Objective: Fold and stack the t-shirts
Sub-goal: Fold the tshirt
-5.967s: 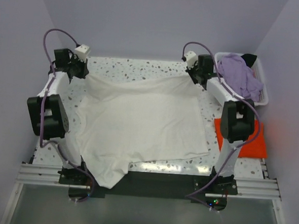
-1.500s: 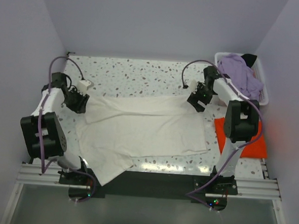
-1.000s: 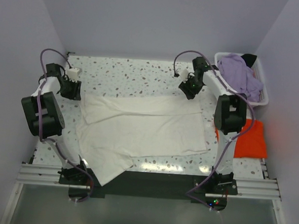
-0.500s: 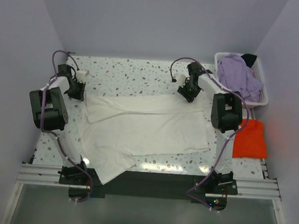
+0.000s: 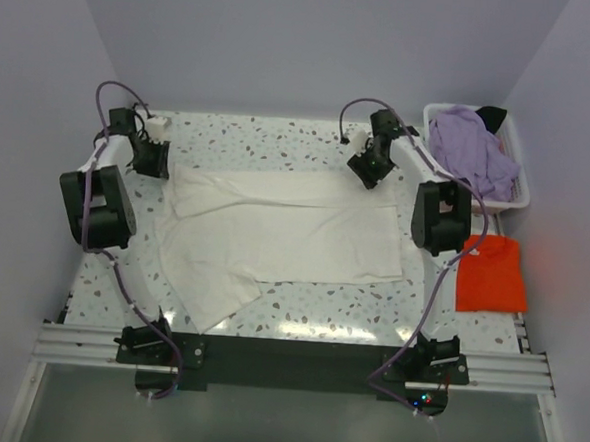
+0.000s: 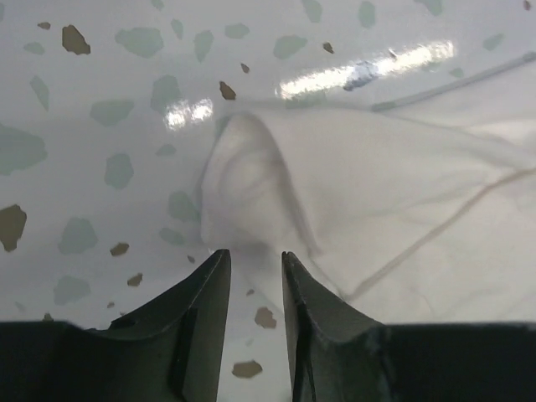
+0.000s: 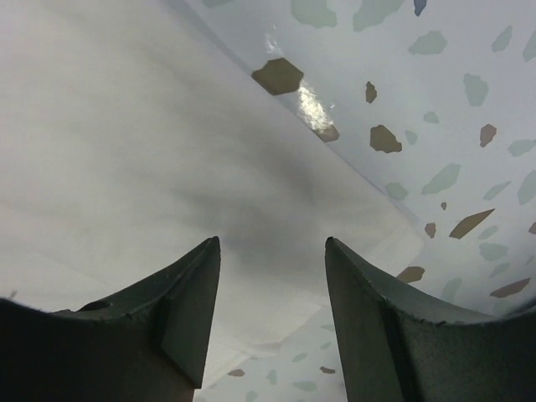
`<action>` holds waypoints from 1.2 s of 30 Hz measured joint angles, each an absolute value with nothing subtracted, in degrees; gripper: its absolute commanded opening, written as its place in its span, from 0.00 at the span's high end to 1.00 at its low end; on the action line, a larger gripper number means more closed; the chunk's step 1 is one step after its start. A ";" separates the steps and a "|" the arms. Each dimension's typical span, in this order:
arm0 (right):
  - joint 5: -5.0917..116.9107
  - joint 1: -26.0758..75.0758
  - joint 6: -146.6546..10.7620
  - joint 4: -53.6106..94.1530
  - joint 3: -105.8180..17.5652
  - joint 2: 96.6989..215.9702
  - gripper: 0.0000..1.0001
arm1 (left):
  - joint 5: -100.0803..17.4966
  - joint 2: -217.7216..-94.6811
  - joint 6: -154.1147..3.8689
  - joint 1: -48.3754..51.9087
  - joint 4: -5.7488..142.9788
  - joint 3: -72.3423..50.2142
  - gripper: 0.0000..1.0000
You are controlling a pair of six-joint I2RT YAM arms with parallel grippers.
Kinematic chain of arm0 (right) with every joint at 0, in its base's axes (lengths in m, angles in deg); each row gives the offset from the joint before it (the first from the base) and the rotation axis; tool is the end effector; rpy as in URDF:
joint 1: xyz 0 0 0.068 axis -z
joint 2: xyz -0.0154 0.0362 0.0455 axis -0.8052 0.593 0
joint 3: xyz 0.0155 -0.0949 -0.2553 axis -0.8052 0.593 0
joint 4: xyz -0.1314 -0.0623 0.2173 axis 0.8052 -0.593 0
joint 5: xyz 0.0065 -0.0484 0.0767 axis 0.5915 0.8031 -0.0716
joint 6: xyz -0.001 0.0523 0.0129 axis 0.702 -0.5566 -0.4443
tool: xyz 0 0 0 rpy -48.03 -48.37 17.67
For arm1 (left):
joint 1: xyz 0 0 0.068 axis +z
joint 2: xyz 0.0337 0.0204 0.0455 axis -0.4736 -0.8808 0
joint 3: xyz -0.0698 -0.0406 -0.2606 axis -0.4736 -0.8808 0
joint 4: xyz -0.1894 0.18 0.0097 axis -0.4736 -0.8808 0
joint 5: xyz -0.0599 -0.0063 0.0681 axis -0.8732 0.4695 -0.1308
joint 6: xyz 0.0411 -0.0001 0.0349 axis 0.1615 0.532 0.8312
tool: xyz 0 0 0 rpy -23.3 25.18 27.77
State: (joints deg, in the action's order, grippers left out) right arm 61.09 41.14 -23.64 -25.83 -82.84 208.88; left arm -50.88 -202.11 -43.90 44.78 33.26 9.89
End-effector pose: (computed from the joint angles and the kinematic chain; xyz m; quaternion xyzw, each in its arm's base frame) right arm 0.4857 0.1092 0.1803 -0.4172 0.8844 -0.0245 0.2077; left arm 0.4375 0.1183 0.1814 0.0644 0.9560 -0.0673 0.2783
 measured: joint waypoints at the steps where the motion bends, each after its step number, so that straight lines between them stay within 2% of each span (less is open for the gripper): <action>1: 59.50 41.07 -24.58 -26.46 -83.21 208.57 0.43 | -51.53 -199.95 -43.77 44.82 32.73 8.25 0.63; 6: 51.65 38.36 -31.18 -27.21 -84.87 205.60 0.44 | -54.94 -187.62 -43.47 45.13 31.00 0.36 0.59; 11: 44.74 30.16 -40.62 -23.30 -90.71 205.49 0.47 | -58.92 -181.13 -45.83 45.17 30.87 -6.66 0.53; 17: 37.60 20.87 -54.21 -13.90 -102.20 214.06 0.49 | -60.97 -180.98 -50.88 45.17 31.00 -14.66 0.49; 31: 36.48 14.14 -76.81 8.66 -101.66 227.80 0.50 | -59.07 -185.26 -55.93 45.17 32.99 -15.51 0.49; 36: 37.49 14.21 -80.44 12.38 -101.72 230.10 0.54 | -58.79 -186.16 -56.54 45.17 33.23 -14.18 0.49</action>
State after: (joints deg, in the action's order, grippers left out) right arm 37.49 14.21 -80.44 12.38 -101.72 230.10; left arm -58.79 -186.16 -56.54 45.17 33.23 -14.18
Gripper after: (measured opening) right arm 0.480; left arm 0.509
